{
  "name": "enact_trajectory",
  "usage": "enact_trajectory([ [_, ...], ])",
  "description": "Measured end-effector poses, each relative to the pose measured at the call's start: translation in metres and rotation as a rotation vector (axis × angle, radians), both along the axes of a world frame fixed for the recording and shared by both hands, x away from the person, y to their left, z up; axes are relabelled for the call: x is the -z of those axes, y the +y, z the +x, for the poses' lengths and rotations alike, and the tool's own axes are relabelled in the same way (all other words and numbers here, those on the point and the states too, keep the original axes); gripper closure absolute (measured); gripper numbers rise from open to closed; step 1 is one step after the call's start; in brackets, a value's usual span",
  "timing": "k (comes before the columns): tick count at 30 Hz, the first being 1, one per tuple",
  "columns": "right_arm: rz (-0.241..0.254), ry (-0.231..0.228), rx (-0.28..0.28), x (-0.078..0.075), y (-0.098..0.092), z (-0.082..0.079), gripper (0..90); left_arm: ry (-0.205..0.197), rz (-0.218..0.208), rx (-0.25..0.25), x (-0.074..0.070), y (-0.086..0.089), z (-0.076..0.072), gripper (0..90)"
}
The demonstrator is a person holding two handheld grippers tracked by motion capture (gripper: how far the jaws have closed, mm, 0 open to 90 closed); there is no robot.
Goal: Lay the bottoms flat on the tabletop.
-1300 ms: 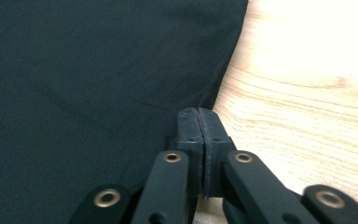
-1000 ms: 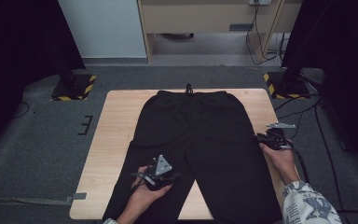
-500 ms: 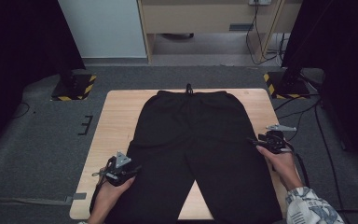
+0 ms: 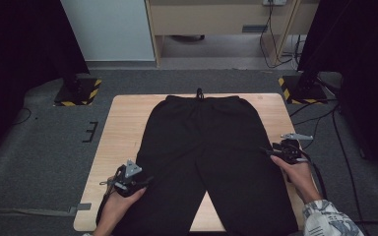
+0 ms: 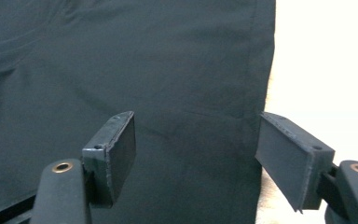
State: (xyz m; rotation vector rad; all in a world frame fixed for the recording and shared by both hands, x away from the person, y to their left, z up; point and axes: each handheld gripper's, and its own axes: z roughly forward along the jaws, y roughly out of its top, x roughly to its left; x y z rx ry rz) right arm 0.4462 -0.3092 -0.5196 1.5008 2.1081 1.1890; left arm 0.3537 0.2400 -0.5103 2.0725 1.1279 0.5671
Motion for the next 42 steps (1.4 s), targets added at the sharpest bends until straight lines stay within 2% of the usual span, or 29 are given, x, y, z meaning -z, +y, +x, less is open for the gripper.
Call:
enact_trajectory([
  [4, -0.007, -0.015, -0.010, -0.003, 0.001, -0.005, 27.9, -0.043, -0.021, -0.046, -0.015, 0.007, 0.038, 43.5],
  [5, -0.011, -0.020, -0.014, -0.004, 0.001, -0.007, 27.9, -0.044, -0.017, -0.054, -0.017, 0.008, 0.052, 43.9],
  [8, -0.014, -0.025, -0.014, -0.005, 0.003, -0.013, 28.5, -0.051, 0.032, -0.072, -0.017, 0.009, 0.080, 44.5],
  [11, -0.014, -0.021, -0.017, -0.004, 0.005, -0.020, 28.7, -0.028, 0.021, -0.082, -0.011, 0.010, 0.102, 44.5],
  [15, -0.013, -0.022, -0.025, -0.003, 0.008, -0.030, 28.9, 0.034, 0.015, -0.089, 0.001, 0.013, 0.123, 44.0],
  [19, -0.021, -0.026, -0.030, -0.001, 0.009, -0.034, 29.0, 0.078, 0.025, -0.089, 0.012, 0.017, 0.132, 41.8],
  [20, -0.014, -0.021, -0.024, 0.000, 0.010, -0.036, 29.0, 0.090, 0.010, -0.093, 0.016, 0.017, 0.134, 42.1],
  [22, -0.016, -0.019, -0.025, 0.001, 0.011, -0.038, 29.1, 0.087, -0.008, -0.093, 0.018, 0.018, 0.136, 43.6],
  [24, -0.020, -0.021, -0.029, 0.001, 0.011, -0.039, 29.2, 0.084, -0.007, -0.077, 0.017, 0.017, 0.135, 54.3],
  [26, -0.020, -0.019, -0.026, 0.001, 0.011, -0.040, 29.2, 0.089, 0.004, -0.058, 0.016, 0.016, 0.134, 73.6],
  [28, -0.019, -0.020, -0.023, 0.000, 0.010, -0.040, 29.3, 0.092, -0.002, -0.059, 0.016, 0.016, 0.134, 82.7],
  [30, -0.018, -0.025, -0.018, -0.002, 0.009, -0.041, 29.4, 0.086, 0.012, -0.056, 0.015, 0.015, 0.134, 87.9],
  [32, -0.018, -0.028, -0.013, -0.003, 0.008, -0.041, 29.5, 0.082, 0.025, -0.062, 0.015, 0.015, 0.136, 89.0],
  [38, -0.026, -0.031, -0.014, -0.003, 0.005, -0.043, 29.5, 0.072, 0.016, -0.113, 0.014, 0.023, 0.147, 89.3],
  [42, -0.029, -0.029, -0.009, -0.001, 0.002, -0.044, 29.5, 0.060, 0.037, -0.130, 0.014, 0.025, 0.153, 89.0],
])
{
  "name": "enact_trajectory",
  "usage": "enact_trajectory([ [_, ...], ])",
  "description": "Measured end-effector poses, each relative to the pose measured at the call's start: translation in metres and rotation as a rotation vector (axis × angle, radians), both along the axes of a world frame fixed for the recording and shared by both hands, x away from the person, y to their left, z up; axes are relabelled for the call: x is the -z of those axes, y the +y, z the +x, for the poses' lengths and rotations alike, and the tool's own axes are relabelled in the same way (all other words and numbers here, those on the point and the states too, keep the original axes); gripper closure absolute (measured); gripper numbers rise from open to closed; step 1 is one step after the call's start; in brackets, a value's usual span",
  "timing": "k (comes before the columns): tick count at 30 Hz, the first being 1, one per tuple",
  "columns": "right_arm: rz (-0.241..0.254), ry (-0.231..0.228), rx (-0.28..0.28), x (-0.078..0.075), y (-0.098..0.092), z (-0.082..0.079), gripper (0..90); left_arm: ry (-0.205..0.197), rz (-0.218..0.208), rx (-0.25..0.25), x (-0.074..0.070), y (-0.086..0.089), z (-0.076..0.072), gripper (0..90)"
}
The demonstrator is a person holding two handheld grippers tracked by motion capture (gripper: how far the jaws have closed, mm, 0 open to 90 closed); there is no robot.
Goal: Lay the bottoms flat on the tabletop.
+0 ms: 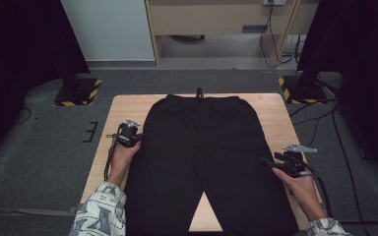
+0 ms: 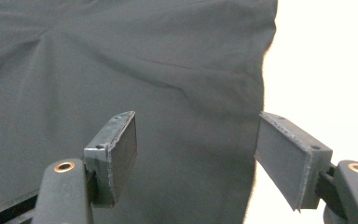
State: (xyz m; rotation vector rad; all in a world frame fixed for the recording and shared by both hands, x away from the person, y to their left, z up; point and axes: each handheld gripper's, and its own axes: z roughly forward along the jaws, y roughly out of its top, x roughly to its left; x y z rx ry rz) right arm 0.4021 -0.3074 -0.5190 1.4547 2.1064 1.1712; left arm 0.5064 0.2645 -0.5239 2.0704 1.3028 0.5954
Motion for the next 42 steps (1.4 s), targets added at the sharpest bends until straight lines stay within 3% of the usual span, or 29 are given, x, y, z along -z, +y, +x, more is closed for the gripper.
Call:
enact_trajectory([
  [2, 0.004, 0.003, 0.007, 0.000, -0.001, -0.001, 29.0, -0.015, 0.013, -0.013, 0.001, 0.001, 0.001, 87.0],
  [4, -0.005, -0.005, 0.004, 0.000, -0.002, -0.001, 26.5, -0.041, 0.010, -0.007, 0.000, 0.004, 0.001, 72.2],
  [6, -0.014, -0.017, -0.002, -0.002, -0.002, 0.000, 21.7, -0.057, -0.008, -0.007, -0.004, 0.007, -0.003, 50.8],
  [8, -0.018, -0.018, 0.002, -0.004, -0.004, 0.001, 15.3, -0.084, 0.007, 0.004, -0.011, 0.009, -0.011, 42.1],
  [9, -0.024, -0.027, 0.007, -0.005, -0.005, 0.003, 12.8, -0.092, -0.005, 0.010, -0.014, 0.011, -0.016, 38.1],
  [13, -0.044, -0.043, 0.010, -0.012, -0.013, 0.005, 6.5, -0.083, -0.045, 0.032, -0.026, 0.018, -0.037, 25.7],
  [18, -0.056, -0.044, 0.014, -0.012, -0.023, 0.004, 8.6, -0.059, -0.034, 0.075, -0.026, 0.028, -0.066, 11.2],
  [20, -0.090, -0.035, 0.031, -0.006, -0.027, 0.006, 12.9, -0.054, -0.039, 0.081, -0.021, 0.032, -0.074, 9.6],
  [23, -0.144, -0.026, 0.046, 0.002, -0.034, 0.012, 15.0, -0.040, -0.003, 0.086, -0.013, 0.039, -0.082, 9.6],
  [27, -0.148, -0.013, 0.087, 0.011, -0.041, 0.022, 14.3, -0.008, -0.011, 0.051, -0.001, 0.052, -0.083, 9.6],
  [31, -0.164, 0.008, 0.106, 0.018, -0.043, 0.029, 12.8, 0.000, 0.000, 0.008, 0.007, 0.062, -0.085, 9.3],
  [35, -0.191, 0.019, 0.094, 0.019, -0.040, 0.032, 10.7, 0.004, -0.033, 0.000, 0.011, 0.068, -0.087, 8.0],
  [42, -0.188, 0.021, 0.089, 0.020, -0.041, 0.030, 10.3, -0.004, -0.038, 0.002, 0.012, 0.068, -0.092, 7.2],
])
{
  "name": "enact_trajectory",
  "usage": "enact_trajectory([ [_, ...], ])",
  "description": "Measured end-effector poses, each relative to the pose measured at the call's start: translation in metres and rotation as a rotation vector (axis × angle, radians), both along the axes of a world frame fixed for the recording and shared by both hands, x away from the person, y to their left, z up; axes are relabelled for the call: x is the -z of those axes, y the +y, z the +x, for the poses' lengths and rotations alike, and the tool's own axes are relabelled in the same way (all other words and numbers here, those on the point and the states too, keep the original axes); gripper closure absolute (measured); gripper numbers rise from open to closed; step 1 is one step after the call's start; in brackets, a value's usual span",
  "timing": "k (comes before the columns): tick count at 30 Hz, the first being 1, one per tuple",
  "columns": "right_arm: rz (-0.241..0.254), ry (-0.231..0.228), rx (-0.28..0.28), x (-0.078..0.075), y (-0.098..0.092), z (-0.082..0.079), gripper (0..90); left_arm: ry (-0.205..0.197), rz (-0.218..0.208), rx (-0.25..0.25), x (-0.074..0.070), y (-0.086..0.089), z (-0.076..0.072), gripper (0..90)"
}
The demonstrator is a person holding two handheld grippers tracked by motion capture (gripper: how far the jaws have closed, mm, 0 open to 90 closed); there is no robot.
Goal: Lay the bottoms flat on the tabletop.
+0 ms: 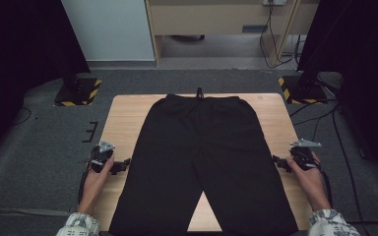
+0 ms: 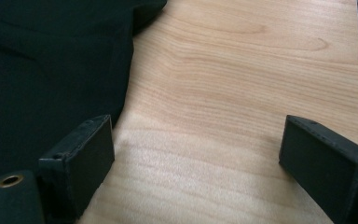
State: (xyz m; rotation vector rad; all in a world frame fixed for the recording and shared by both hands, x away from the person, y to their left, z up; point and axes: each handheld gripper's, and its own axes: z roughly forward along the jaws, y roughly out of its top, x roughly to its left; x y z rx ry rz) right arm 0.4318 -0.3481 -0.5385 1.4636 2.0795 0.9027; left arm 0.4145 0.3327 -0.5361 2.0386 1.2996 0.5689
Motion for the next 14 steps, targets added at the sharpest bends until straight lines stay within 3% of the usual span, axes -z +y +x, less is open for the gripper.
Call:
enact_trajectory([
  [14, -0.002, 0.001, 0.010, 0.000, -0.004, -0.020, 10.3, 0.013, -0.004, -0.024, 0.000, -0.003, -0.012, 5.5],
])
